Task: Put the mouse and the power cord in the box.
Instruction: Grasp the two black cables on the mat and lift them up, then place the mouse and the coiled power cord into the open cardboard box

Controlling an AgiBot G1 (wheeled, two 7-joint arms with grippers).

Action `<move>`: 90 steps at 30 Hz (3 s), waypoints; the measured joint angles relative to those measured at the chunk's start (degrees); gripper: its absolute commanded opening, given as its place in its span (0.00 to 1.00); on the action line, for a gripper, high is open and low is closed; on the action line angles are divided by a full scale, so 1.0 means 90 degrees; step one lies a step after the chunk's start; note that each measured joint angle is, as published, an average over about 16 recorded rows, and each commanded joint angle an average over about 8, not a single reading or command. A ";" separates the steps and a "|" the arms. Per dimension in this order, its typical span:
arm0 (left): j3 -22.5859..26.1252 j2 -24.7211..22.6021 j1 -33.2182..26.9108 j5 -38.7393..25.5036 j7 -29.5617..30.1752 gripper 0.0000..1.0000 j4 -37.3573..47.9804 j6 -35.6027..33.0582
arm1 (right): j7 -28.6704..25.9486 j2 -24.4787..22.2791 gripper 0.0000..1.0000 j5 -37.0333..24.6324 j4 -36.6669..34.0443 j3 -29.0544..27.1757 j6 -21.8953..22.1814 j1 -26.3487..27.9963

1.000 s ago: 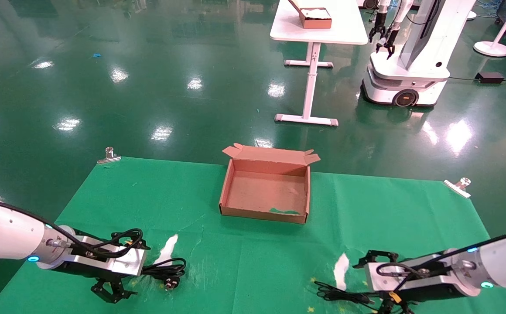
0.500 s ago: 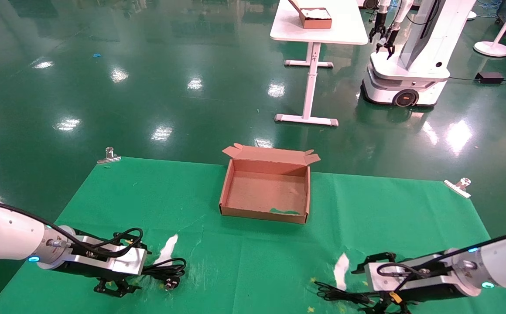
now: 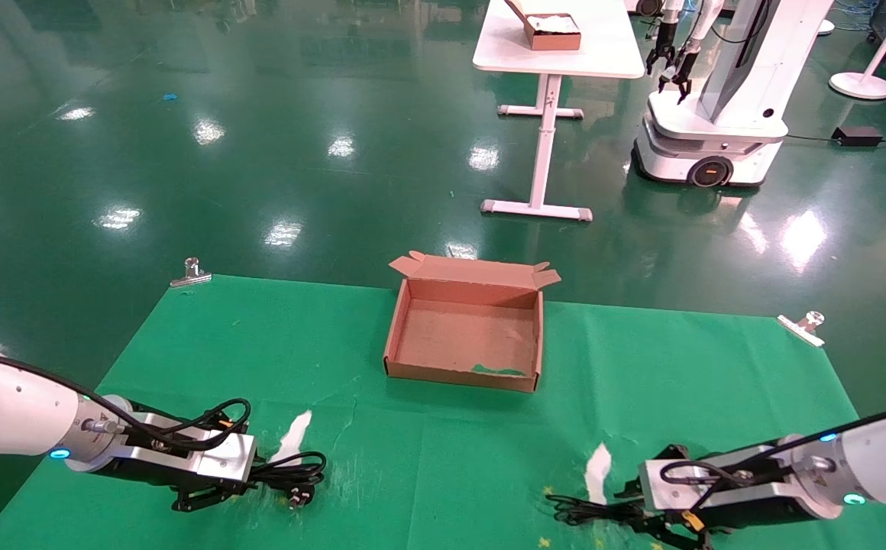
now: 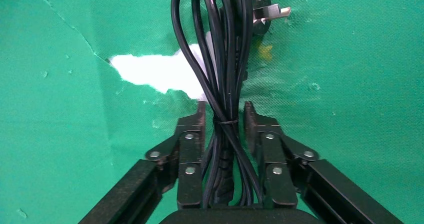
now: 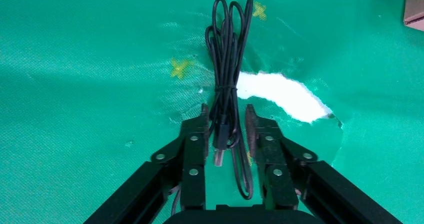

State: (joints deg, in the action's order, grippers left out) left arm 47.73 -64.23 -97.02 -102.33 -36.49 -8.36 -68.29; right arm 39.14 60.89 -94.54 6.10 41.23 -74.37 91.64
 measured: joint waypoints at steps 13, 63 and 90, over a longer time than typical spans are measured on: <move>-0.0084 0.0086 -0.0182 0.0121 0.0122 0.00 0.0060 -0.0189 | -0.0071 -0.0185 0.00 0.0175 -0.0023 -0.0121 -0.0124 0.0100; -0.0980 0.0329 -0.2927 0.1339 0.1896 0.00 0.1034 -0.0998 | -0.1648 0.1947 0.00 0.2002 0.1098 0.0010 0.3135 0.0964; -0.0767 -0.0420 -0.2274 0.1026 0.1133 0.00 0.0634 -0.0059 | -0.1629 0.1812 1.00 0.2957 0.0571 0.0513 0.3607 0.0491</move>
State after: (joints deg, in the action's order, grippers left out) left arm 40.82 -68.01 -117.49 -93.10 -26.29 -2.65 -68.82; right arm 24.48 77.20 -67.92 11.23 45.85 -41.90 96.06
